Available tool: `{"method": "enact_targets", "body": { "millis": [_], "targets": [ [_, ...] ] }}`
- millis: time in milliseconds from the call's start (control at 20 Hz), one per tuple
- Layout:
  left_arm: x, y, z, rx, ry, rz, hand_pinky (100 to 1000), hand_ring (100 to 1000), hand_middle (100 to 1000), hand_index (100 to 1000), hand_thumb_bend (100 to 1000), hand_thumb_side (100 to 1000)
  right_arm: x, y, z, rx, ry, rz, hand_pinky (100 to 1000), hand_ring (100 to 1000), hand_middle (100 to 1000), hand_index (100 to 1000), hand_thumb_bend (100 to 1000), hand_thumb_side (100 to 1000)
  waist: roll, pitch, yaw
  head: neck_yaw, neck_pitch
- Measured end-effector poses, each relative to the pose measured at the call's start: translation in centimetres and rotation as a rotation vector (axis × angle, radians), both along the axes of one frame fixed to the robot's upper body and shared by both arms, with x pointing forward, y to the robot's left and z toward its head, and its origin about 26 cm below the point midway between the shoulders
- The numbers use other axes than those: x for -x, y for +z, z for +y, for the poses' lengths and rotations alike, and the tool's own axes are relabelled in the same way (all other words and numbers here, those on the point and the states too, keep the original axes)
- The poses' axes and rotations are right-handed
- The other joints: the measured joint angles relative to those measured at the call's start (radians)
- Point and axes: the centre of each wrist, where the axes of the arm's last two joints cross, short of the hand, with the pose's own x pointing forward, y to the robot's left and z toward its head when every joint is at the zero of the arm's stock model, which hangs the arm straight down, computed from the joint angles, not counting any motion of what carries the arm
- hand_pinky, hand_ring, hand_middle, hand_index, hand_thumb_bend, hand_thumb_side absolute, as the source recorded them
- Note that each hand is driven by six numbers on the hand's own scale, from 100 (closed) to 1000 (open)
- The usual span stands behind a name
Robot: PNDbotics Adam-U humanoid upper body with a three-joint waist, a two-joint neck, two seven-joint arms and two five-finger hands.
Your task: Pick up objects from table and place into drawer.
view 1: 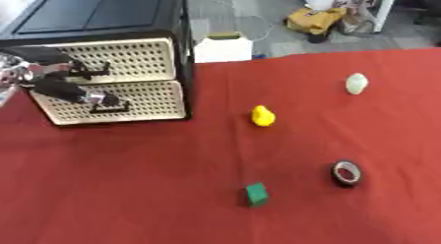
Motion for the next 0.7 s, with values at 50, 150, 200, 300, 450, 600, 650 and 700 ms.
{"method": "enact_targets", "body": {
  "millis": [50, 150, 200, 300, 450, 600, 650, 700],
  "targets": [
    [-0.03, -0.03, -0.02, 0.001, -0.001, 0.000, 100, 100, 100, 881, 716, 1000, 0.00, 0.00, 0.00, 0.000, 0.000, 0.000, 729, 773, 800, 876, 100, 1000, 0.000, 0.000, 0.000, 0.000, -0.003],
    [-0.02, 0.01, -0.04, 0.003, -0.005, -0.002, 100, 100, 100, 879, 706, 1000, 0.00, 0.00, 0.00, 0.000, 0.000, 0.000, 729, 773, 800, 876, 100, 1000, 0.000, 0.001, 0.000, 0.000, -0.004],
    [0.04, 0.12, -0.06, 0.007, -0.008, -0.005, 100, 100, 100, 872, 701, 1000, 0.00, 0.00, 0.00, 0.000, 0.000, 0.000, 729, 773, 800, 876, 100, 1000, 0.000, 0.001, 0.000, 0.000, -0.004],
    [0.15, 0.31, -0.15, 0.015, -0.013, -0.009, 100, 100, 100, 854, 703, 1000, 0.00, -0.01, 0.00, 0.000, 0.000, 0.000, 730, 773, 800, 876, 100, 1000, 0.000, 0.003, 0.000, 0.000, -0.004],
    [0.23, 0.50, -0.19, 0.023, -0.011, -0.006, 100, 100, 100, 802, 709, 1000, 0.00, -0.01, 0.00, 0.000, 0.000, 0.000, 730, 774, 800, 876, 100, 1000, 0.000, 0.003, 0.002, 0.000, -0.004],
    [0.25, 0.53, -0.19, 0.022, -0.009, 0.006, 100, 100, 100, 759, 711, 1000, 0.00, -0.01, -0.01, -0.001, 0.001, 0.000, 730, 774, 800, 876, 100, 1000, 0.000, 0.003, 0.002, 0.000, -0.004],
    [0.25, 0.54, -0.19, 0.021, -0.009, 0.011, 100, 100, 100, 734, 710, 1000, 0.00, -0.02, -0.01, -0.001, 0.001, -0.001, 730, 774, 800, 876, 100, 1000, 0.000, 0.003, 0.002, 0.000, -0.004],
    [0.27, 0.55, -0.20, 0.019, -0.010, 0.013, 100, 100, 100, 720, 708, 1000, 0.00, -0.02, -0.01, -0.001, 0.002, -0.001, 730, 774, 800, 876, 100, 1000, -0.001, 0.003, 0.003, 0.000, -0.004]
  ]
}}
